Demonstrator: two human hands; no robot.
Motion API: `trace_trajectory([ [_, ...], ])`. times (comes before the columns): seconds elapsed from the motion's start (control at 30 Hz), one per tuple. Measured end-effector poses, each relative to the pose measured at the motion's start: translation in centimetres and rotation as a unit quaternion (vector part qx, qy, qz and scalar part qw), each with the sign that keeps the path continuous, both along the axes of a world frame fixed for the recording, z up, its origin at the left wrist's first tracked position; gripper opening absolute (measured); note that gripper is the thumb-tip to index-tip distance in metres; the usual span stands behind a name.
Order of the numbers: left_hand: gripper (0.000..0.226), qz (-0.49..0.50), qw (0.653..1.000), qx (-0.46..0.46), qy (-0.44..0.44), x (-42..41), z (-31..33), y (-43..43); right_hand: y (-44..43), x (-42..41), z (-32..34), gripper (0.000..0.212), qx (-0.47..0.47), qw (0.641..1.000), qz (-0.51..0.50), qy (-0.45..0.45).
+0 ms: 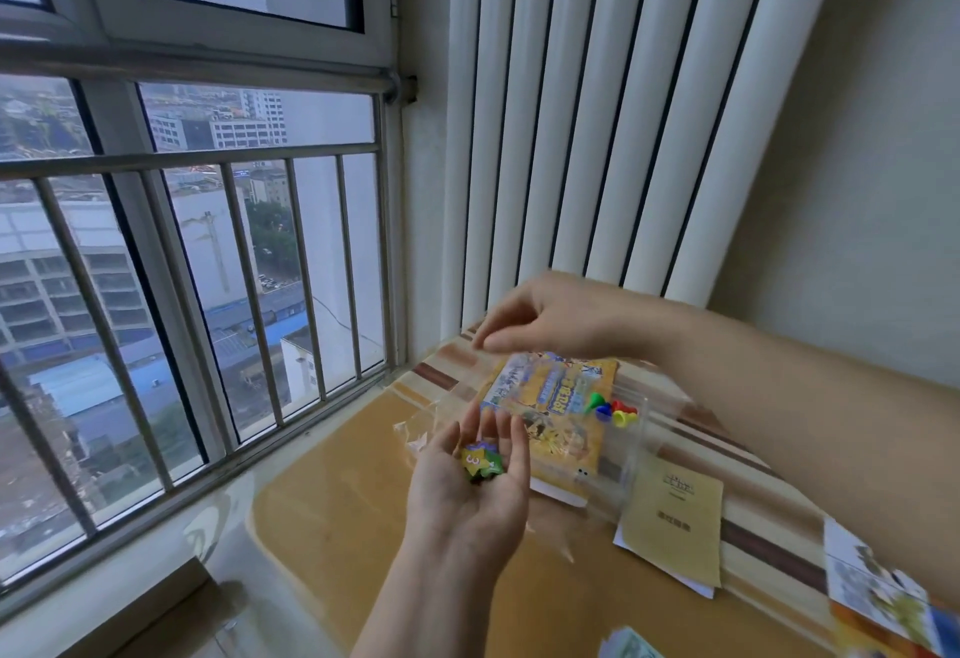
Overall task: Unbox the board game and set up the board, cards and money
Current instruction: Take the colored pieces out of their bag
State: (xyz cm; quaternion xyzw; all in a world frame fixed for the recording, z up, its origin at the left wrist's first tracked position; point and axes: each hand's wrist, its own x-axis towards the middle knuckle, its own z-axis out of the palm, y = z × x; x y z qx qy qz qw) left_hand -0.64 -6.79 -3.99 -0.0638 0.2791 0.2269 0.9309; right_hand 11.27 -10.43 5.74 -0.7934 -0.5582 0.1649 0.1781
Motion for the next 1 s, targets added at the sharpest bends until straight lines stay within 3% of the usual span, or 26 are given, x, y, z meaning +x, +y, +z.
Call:
trace_trajectory([
  [0.13, 0.027, -0.011, 1.0, 0.018, 0.014, -0.3, 0.1, -0.8, -3.2, 2.2, 0.1, 0.014, 0.085, 0.991, -0.101, 0.037],
  [0.27, 0.036, -0.081, 0.993, 0.081, 0.02, -0.2, 0.1, -3.5, -7.2, 0.1, -1.8, 0.011, 0.084, 0.995, -0.056, 0.015],
  [0.47, 0.053, -0.219, 0.955, 0.199, 0.02, -0.9, -0.7, -9.7, -14.2, -5.0, -3.5, 0.037, 0.011, 0.998, -0.014, -0.066],
  [0.57, 0.059, -0.244, 0.937, 0.245, 0.043, -1.5, -1.1, -12.2, -17.2, -6.6, -4.2, 0.036, -0.024, 0.994, -0.015, -0.103],
  [0.73, 0.059, -0.258, 0.937, 0.229, 0.05, -2.4, -0.6, -15.7, -21.4, -8.8, -4.6, 0.019, -0.029, 0.992, -0.043, -0.111],
  [0.87, 0.06, -0.258, 0.949, 0.18, 0.023, -2.9, 0.2, -17.9, -23.7, -9.9, -5.1, 0.021, 0.022, 0.99, -0.063, -0.123],
  [1.0, 0.058, -0.267, 0.945, 0.187, 0.034, -3.5, 0.3, -19.6, -25.6, -10.8, -5.5, 0.024, 0.079, 0.985, -0.096, -0.116],
])
